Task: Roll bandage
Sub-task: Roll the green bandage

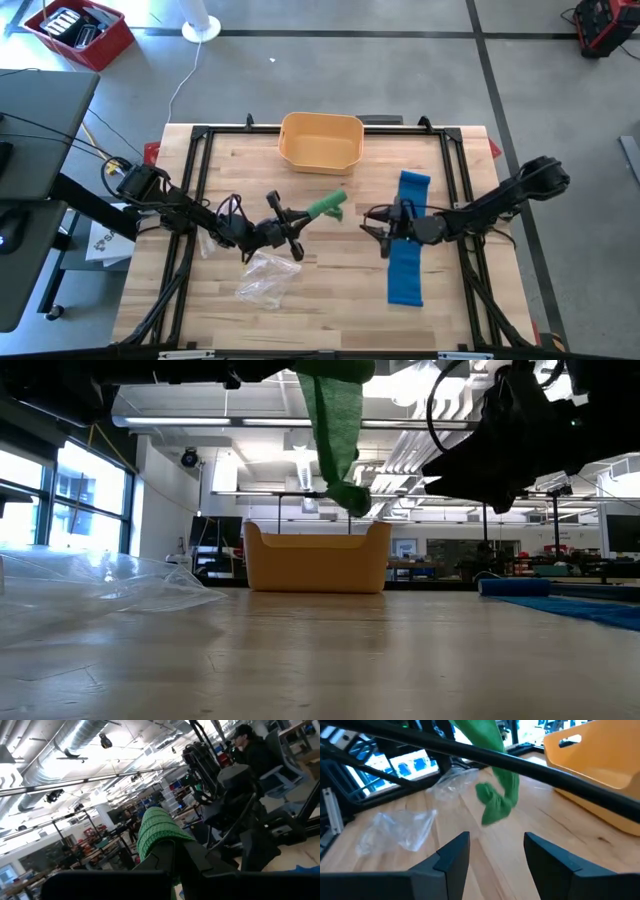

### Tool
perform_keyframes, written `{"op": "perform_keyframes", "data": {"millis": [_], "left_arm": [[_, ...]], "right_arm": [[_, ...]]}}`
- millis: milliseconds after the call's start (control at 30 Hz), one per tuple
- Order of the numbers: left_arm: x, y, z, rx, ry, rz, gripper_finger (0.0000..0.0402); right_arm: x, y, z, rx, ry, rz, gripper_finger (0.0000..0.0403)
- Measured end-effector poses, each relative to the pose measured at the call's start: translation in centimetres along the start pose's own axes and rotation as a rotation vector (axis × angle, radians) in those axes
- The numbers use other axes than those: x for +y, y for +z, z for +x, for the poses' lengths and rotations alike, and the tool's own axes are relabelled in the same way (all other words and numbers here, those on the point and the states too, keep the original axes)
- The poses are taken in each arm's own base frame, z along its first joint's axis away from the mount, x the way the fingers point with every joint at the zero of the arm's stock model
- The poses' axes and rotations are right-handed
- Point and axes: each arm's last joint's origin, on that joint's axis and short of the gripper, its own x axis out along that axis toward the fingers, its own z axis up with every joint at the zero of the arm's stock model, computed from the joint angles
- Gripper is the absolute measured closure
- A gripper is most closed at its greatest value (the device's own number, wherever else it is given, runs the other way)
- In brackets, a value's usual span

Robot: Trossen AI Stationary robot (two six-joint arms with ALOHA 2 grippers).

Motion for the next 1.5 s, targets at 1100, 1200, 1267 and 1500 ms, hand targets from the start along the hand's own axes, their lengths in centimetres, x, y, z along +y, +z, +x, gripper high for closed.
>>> {"op": "perform_keyframes", "data": {"millis": [1100,1200,1267,1500], "left_arm": [[1.7,-0.6,1.7,-0.402,-0.507,-0.295,0.0396],[2.0,-1.0,2.0,-0.384,-0.516,-0.317,0.0396],[2.1,-1.2,2.1,-0.373,-0.519,-0.319,0.0397],[1.9,-1.4,2.1,-0.338,-0.529,-0.314,0.0397]], "right_arm": [[12.3,11.2,-6.2,0.040,0.249,-0.515,0.0221],[13.5,11.4,-5.3,-0.007,0.204,-0.576,0.0221],[13.7,11.1,-4.3,-0.022,0.111,-0.607,0.0221],[14.1,11.3,-3.5,-0.076,0.015,-0.609,0.0221]]}}
